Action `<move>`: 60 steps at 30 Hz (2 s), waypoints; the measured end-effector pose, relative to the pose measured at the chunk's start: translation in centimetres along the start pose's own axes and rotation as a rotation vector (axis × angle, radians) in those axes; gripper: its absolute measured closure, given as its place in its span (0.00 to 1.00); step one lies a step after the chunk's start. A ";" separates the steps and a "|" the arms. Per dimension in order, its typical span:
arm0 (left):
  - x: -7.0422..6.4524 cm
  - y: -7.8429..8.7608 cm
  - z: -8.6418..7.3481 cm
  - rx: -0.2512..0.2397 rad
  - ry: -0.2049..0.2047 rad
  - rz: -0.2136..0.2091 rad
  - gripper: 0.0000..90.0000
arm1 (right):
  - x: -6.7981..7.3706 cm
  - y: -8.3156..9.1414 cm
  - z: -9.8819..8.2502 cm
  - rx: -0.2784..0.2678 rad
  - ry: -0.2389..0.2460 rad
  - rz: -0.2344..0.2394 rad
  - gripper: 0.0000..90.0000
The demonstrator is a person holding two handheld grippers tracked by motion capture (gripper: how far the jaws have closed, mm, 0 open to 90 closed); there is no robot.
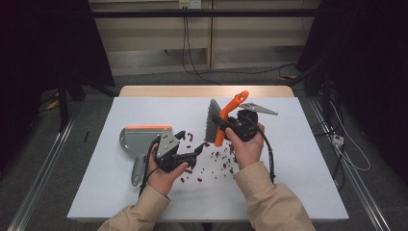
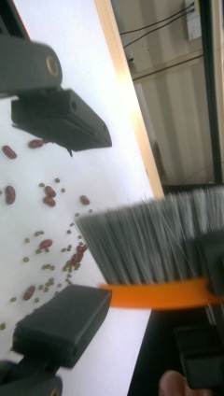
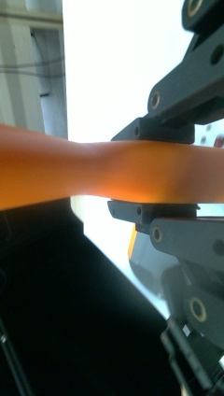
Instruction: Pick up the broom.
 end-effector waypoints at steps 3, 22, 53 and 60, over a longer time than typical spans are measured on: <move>0.2 0.2 0.1 0.000 -0.011 -0.001 0.21 | -1.2 1.0 0.1 0.014 0.020 -0.005 0.78; 2.0 2.5 0.4 0.016 0.011 -0.034 0.12 | -7.5 6.0 -1.7 0.182 0.065 -0.100 0.78; 5.5 5.3 -0.3 0.019 0.021 0.005 0.12 | -13.1 2.0 -6.4 0.318 0.081 -0.223 0.78; 5.7 5.3 -0.4 0.015 0.027 0.011 0.12 | -13.0 0.8 -6.9 0.365 0.138 -0.231 0.76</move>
Point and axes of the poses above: each handheld gripper's, and its own axes: y roughly backward along the jaws, z roughly out of its top, x roughly to its left, the point moved 8 cm from there along -y, roughly forward along the jaws, and after that the axes turned 10 degrees about y, right-handed, at the moved point
